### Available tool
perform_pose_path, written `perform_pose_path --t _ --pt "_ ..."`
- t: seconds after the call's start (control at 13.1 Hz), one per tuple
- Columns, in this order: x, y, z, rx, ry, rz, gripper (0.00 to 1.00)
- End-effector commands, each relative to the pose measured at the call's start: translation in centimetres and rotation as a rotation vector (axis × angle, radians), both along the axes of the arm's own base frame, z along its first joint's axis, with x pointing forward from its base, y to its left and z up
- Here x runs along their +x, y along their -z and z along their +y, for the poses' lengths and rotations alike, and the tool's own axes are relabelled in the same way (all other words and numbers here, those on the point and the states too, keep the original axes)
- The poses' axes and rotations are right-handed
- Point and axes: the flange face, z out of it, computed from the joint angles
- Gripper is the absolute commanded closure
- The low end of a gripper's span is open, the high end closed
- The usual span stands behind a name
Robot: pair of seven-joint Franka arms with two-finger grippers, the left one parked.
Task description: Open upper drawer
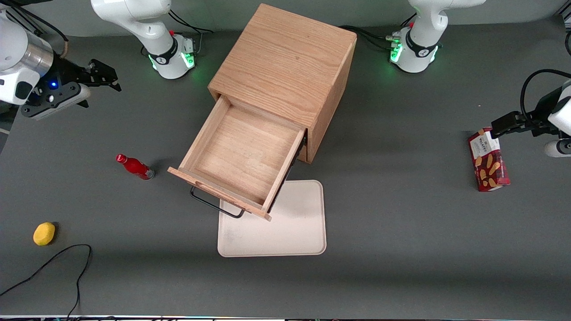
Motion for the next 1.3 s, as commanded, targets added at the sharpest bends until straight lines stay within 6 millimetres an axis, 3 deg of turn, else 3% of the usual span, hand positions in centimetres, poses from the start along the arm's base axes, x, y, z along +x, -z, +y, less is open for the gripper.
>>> perform_pose_path --t 0.0,0.31,0.69,0.84,1.22 --pt "0.1 0.1 -0.9 -0.059 0.098 -0.013 0.0" --pt "2.1 0.5 -0.2 -0.142 0.39 0.02 0.0" --pt "3.3 -2.6 -2.1 -0.135 0.432 -0.009 0.0" --pt "3.3 -2.5 -2.2 -0.137 0.434 -0.008 0.0" --pt "3.4 -2.7 -5.2 -0.114 0.439 -0.004 0.0"
